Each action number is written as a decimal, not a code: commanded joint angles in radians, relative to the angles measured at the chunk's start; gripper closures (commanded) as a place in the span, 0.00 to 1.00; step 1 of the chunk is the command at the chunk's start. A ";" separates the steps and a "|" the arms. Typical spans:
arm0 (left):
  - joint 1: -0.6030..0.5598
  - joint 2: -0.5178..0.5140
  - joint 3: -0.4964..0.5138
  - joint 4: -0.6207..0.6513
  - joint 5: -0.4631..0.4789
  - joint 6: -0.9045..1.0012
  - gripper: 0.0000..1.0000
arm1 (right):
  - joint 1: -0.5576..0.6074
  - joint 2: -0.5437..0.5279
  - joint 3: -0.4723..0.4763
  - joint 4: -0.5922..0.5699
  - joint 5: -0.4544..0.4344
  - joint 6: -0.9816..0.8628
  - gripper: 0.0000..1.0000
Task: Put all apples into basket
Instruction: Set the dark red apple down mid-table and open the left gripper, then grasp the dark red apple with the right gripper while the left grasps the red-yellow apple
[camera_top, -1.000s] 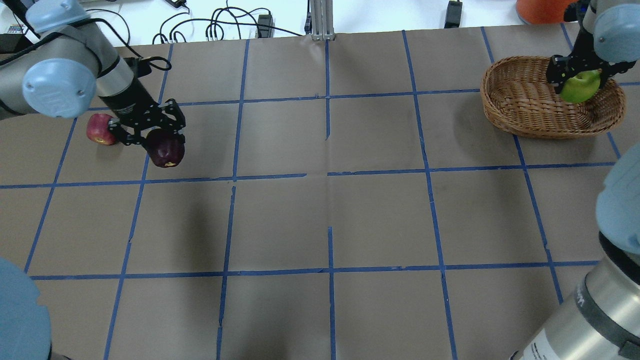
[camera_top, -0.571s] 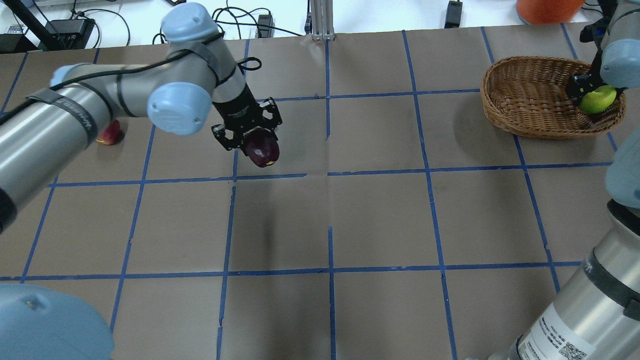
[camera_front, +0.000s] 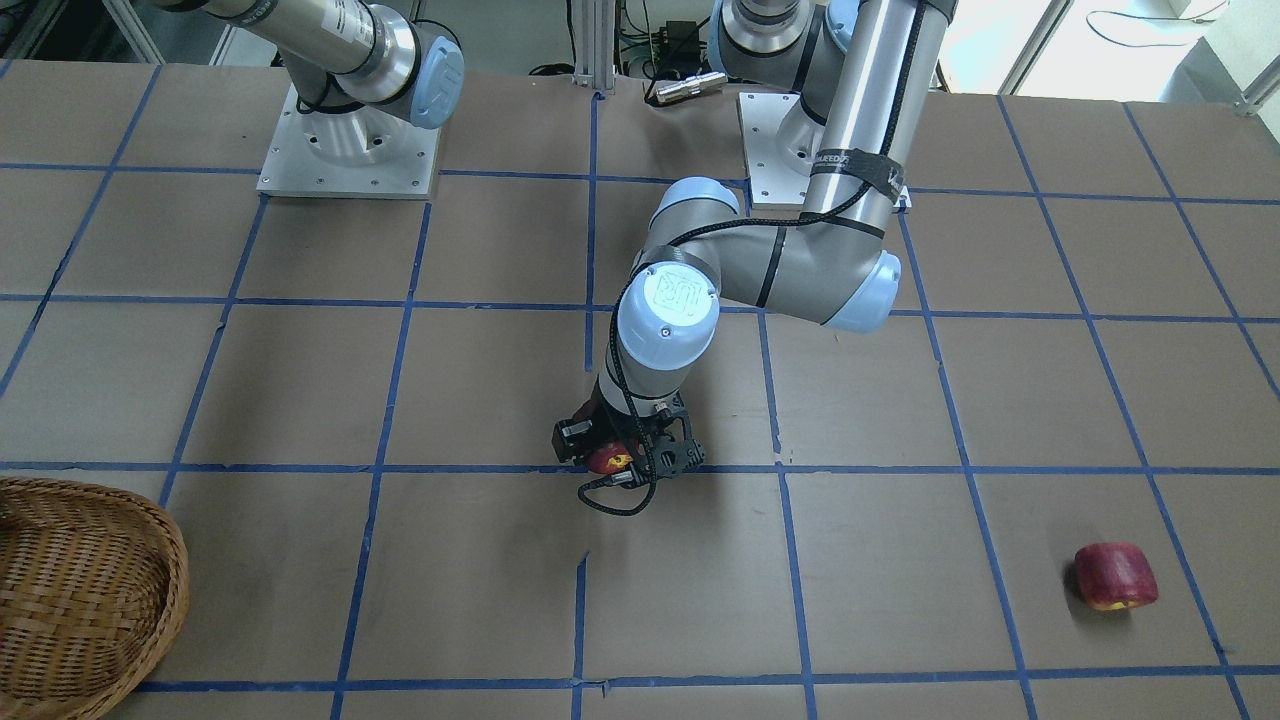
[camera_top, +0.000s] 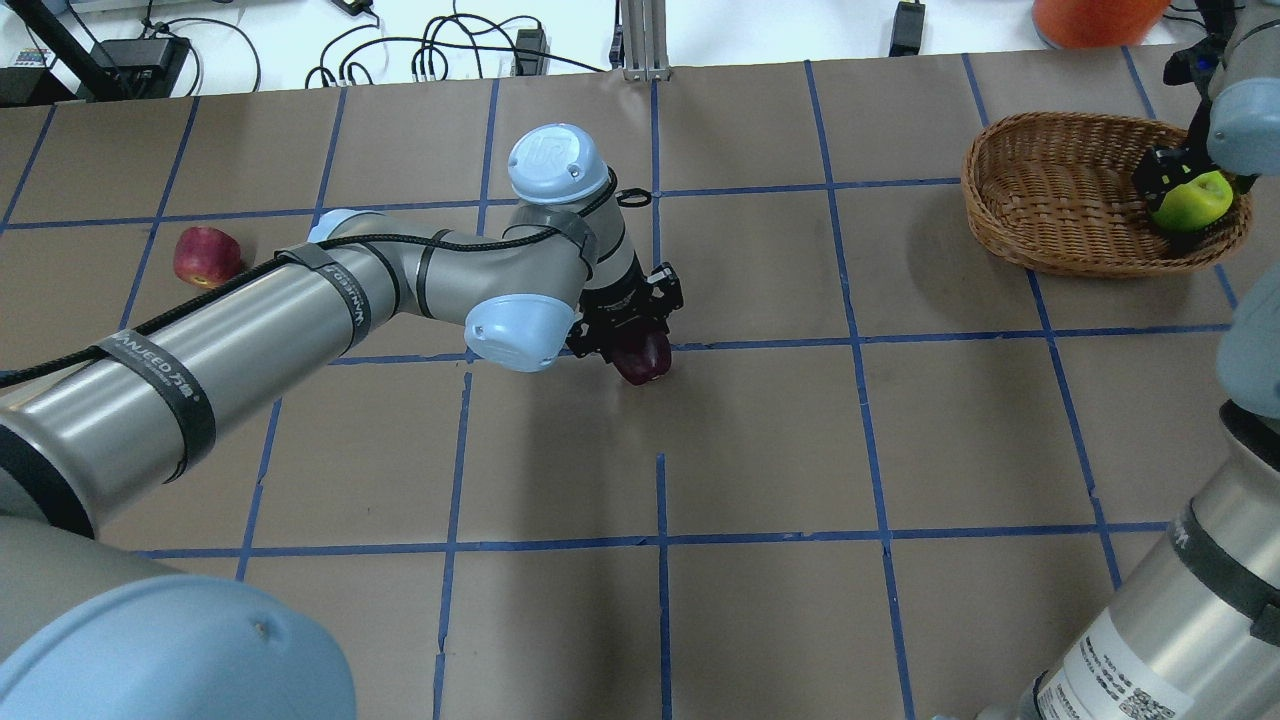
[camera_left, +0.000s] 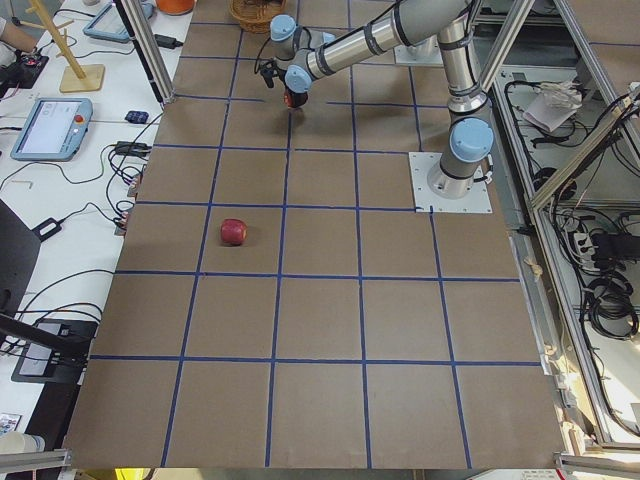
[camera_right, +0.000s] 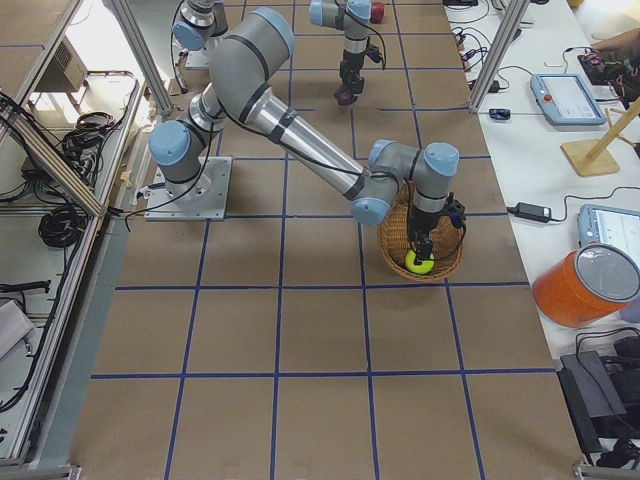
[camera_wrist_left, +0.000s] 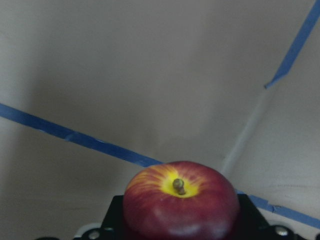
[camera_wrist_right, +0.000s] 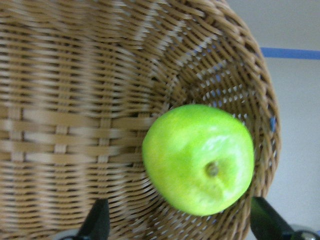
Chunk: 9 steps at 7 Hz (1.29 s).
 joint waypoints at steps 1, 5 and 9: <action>0.039 0.037 0.035 -0.077 -0.003 0.011 0.00 | 0.125 -0.141 0.001 0.260 0.065 0.062 0.00; 0.359 0.154 0.219 -0.488 0.038 0.473 0.00 | 0.471 -0.225 0.017 0.443 0.358 0.311 0.00; 0.664 0.065 0.267 -0.330 0.192 1.210 0.00 | 0.779 -0.162 0.153 0.216 0.365 0.487 0.00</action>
